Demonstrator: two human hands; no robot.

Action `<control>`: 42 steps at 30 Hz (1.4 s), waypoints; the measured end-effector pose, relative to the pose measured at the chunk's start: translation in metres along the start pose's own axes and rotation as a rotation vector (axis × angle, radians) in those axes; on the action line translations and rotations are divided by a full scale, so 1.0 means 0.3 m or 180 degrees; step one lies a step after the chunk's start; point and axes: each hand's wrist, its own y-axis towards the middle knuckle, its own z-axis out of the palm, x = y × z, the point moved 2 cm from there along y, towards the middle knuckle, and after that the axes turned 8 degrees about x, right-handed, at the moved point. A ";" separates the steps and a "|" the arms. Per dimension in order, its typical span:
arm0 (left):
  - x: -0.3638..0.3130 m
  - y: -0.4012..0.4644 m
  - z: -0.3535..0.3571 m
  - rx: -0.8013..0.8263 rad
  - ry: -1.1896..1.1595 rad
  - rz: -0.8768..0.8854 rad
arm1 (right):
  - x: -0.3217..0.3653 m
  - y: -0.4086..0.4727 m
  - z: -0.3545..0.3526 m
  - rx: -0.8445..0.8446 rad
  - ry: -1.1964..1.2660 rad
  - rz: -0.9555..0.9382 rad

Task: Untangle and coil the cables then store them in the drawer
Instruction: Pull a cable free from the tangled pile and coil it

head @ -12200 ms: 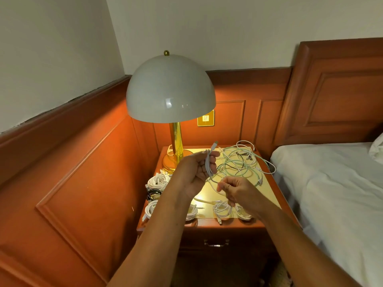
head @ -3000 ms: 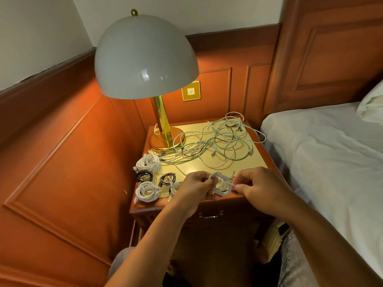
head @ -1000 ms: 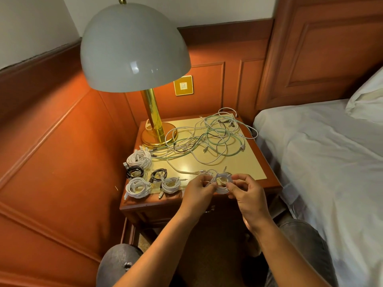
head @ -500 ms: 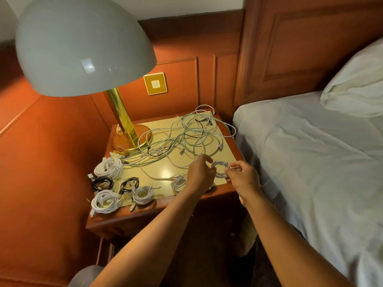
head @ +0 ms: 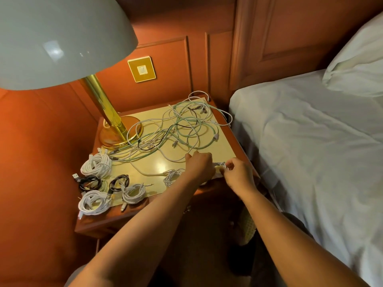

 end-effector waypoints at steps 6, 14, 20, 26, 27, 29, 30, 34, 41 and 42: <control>-0.003 0.002 0.017 0.0083 -0.0023 0.0027 | -0.024 0.000 0.009 -0.0065 -0.0100 -0.0003; 0.019 -0.034 0.017 0.0113 -0.0278 0.0107 | -0.025 -0.016 -0.012 0.0022 -0.0074 0.0077; 0.062 -0.103 -0.022 -0.0198 -0.0890 0.0057 | 0.007 -0.054 -0.060 -0.0030 0.0015 0.0030; 0.131 -0.190 -0.108 -0.0507 -0.1258 -0.0027 | 0.090 -0.067 -0.094 -0.0065 -0.0021 -0.0163; 0.144 -0.199 -0.122 -0.0548 -0.1294 -0.0043 | 0.110 -0.063 -0.095 -0.0046 -0.0033 -0.0214; 0.169 -0.211 -0.151 -0.0658 -0.1378 -0.0075 | 0.149 -0.049 -0.091 0.0006 -0.0076 -0.0305; 0.179 -0.213 -0.166 -0.0729 -0.1396 -0.0083 | 0.167 -0.037 -0.088 0.0014 -0.0100 -0.0344; 0.213 -0.182 -0.203 -0.0894 -0.1410 -0.0118 | 0.230 0.038 -0.072 0.0054 -0.0232 -0.0415; 0.233 0.011 -0.160 -0.0587 -0.1304 -0.0156 | 0.237 0.265 -0.035 -0.0033 -0.0270 -0.0084; 0.233 0.045 -0.146 -0.0522 -0.1242 -0.0132 | 0.227 0.302 -0.027 -0.0056 -0.0293 -0.0025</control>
